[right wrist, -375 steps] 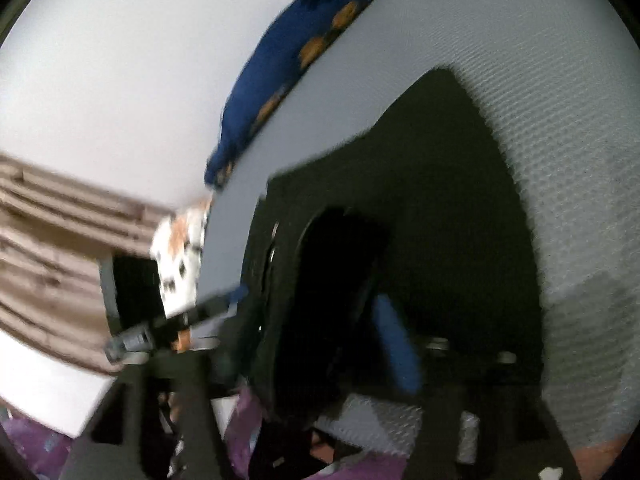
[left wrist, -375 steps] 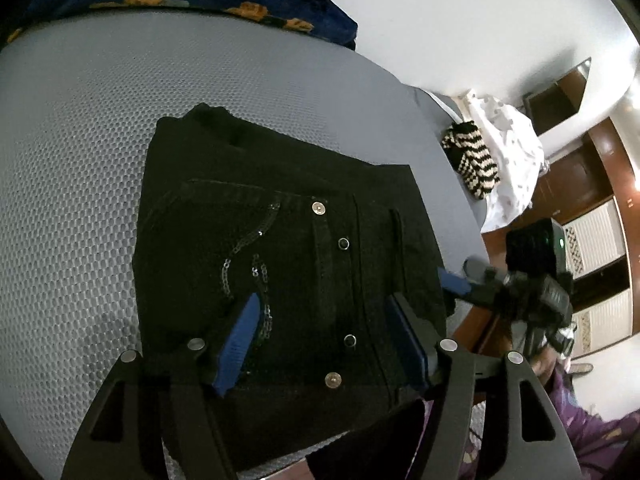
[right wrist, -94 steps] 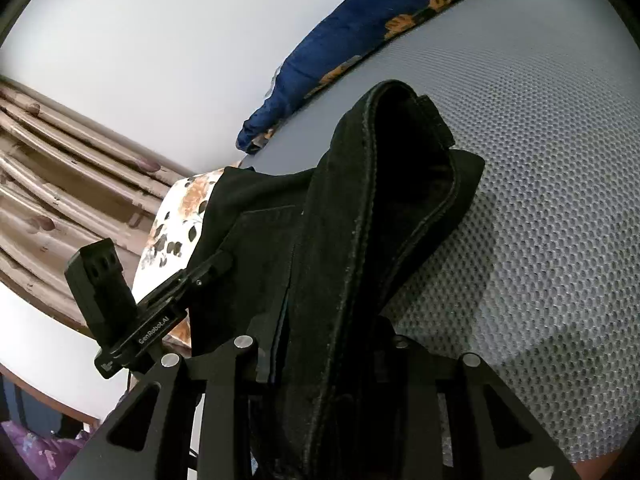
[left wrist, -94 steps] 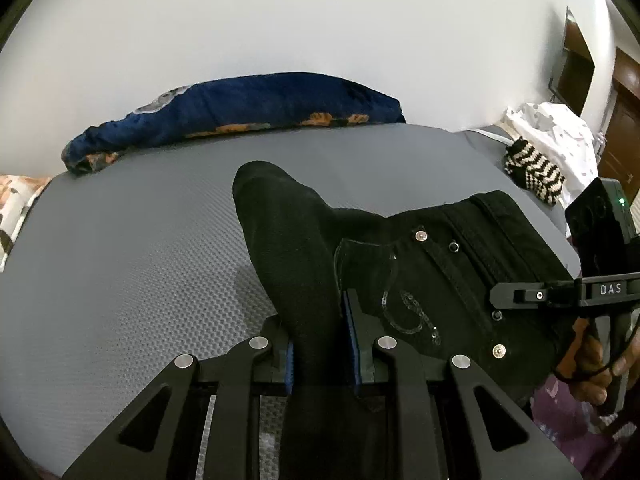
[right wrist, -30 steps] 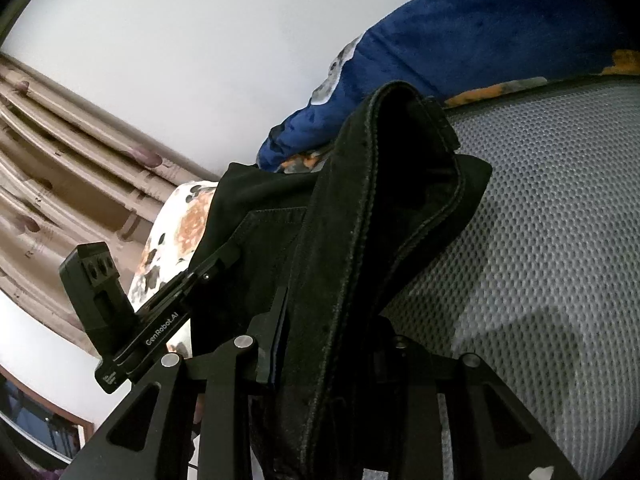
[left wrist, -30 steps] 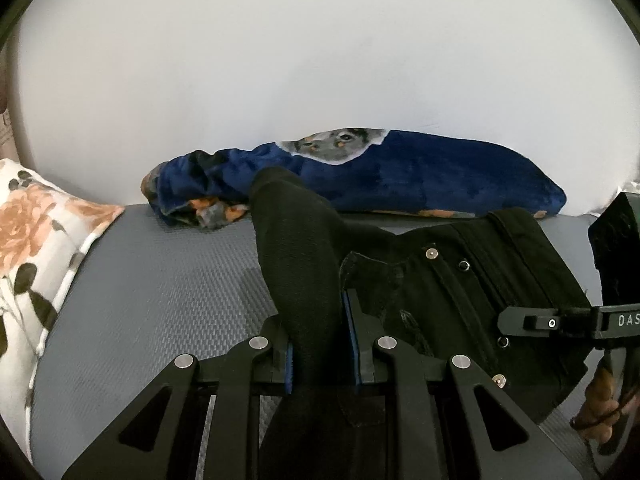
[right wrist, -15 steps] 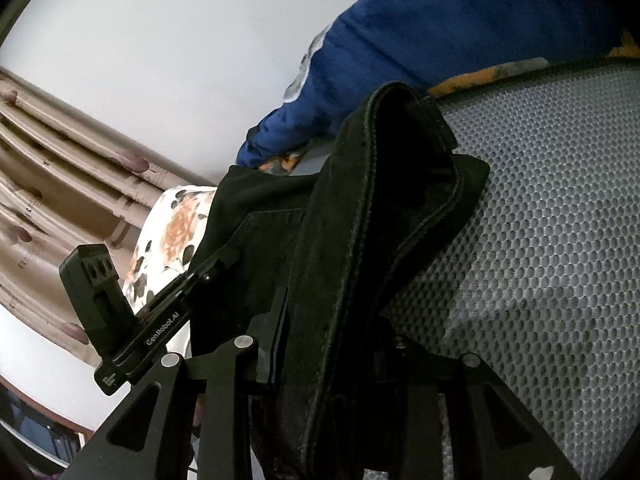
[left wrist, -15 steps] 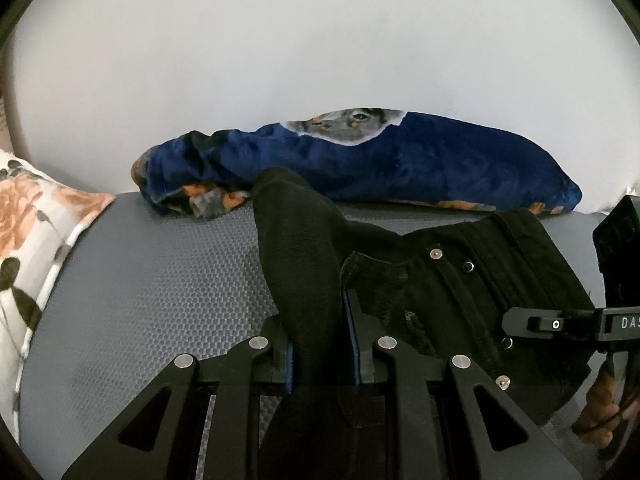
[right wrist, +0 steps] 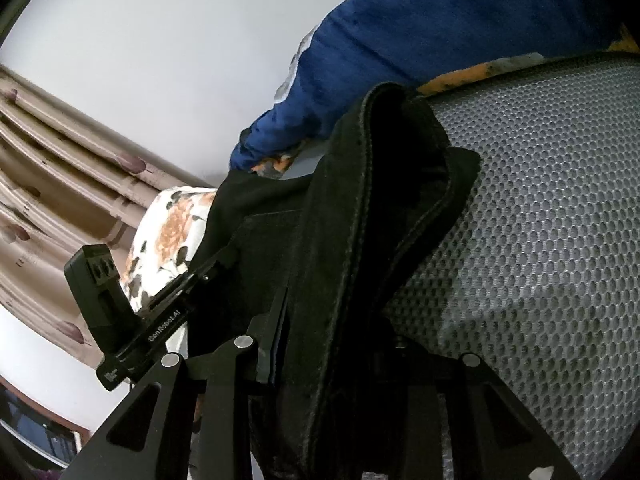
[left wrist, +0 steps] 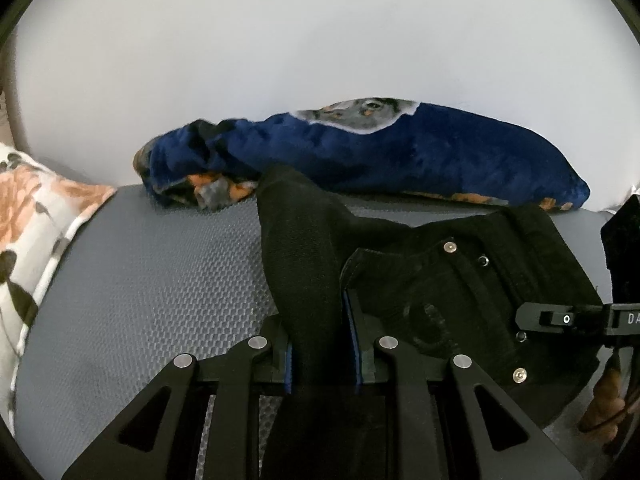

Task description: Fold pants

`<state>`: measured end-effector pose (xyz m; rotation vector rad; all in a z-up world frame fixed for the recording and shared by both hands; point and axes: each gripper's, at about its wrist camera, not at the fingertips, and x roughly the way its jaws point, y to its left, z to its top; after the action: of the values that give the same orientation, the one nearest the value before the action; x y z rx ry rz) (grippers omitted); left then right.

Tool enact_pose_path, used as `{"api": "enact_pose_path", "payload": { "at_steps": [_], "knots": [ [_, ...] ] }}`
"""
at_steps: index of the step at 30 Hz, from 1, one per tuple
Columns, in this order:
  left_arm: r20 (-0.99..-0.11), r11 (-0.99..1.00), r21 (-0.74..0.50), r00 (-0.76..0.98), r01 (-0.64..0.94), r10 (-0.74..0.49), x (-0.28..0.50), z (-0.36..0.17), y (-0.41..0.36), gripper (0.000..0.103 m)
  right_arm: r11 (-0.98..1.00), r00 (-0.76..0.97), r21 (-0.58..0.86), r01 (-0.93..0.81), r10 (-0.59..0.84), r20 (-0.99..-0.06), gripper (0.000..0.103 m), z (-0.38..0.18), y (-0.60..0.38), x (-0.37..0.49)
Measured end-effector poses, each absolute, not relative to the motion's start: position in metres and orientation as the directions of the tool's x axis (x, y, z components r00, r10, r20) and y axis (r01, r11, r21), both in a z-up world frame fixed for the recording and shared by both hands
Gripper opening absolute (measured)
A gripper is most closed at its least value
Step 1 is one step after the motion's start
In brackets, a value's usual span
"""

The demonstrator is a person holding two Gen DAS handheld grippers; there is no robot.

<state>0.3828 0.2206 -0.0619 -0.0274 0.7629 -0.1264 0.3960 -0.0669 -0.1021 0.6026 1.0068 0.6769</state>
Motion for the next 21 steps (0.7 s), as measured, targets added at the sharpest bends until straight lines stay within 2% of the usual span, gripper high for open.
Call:
{"api": "enact_pose_path", "payload": {
  "at_steps": [3,6,8,9,10,15,18,21],
  "knots": [
    [-0.695,0.993,-0.080,0.709,0.090,-0.120,0.383,-0.069,0.225,0.026,0.654,0.373,0.721,-0.229,0.743,-0.555,0.028,-0.106,-0.066,0.397],
    [-0.698,0.995,-0.069,0.708,0.075,-0.102,0.383,-0.076,0.227,0.035,0.664,0.380,0.710,-0.236,0.735,-0.561,0.028,-0.108,-0.065,0.396],
    [-0.702,0.998,-0.048,0.708,0.048,-0.068,0.381,-0.080,0.229,0.048,0.671,0.385,0.702,-0.239,0.729,-0.566,0.028,-0.108,-0.064,0.395],
    [-0.705,0.999,-0.042,0.708,0.021,-0.045,0.381,-0.083,0.233,0.063,0.677,0.390,0.697,-0.236,0.723,-0.570,0.028,-0.109,-0.063,0.395],
    [-0.708,0.999,-0.048,0.705,-0.010,-0.027,0.380,-0.086,0.238,0.074,0.680,0.395,0.697,-0.227,0.718,-0.572,0.028,-0.110,-0.064,0.395],
    [-0.718,0.979,-0.169,0.694,-0.118,-0.040,0.378,-0.093,0.269,0.091,0.696,0.408,0.696,-0.177,0.696,-0.591,0.037,-0.117,-0.069,0.393],
    [-0.717,0.970,-0.193,0.696,-0.149,-0.036,0.378,-0.096,0.275,0.092,0.705,0.430,0.692,-0.154,0.678,-0.596,0.043,-0.118,-0.073,0.390],
    [-0.690,0.969,-0.150,0.723,-0.194,0.038,0.371,-0.091,0.274,0.092,0.759,0.491,0.636,-0.138,0.610,-0.622,0.049,-0.111,-0.074,0.382]
  ]
}}
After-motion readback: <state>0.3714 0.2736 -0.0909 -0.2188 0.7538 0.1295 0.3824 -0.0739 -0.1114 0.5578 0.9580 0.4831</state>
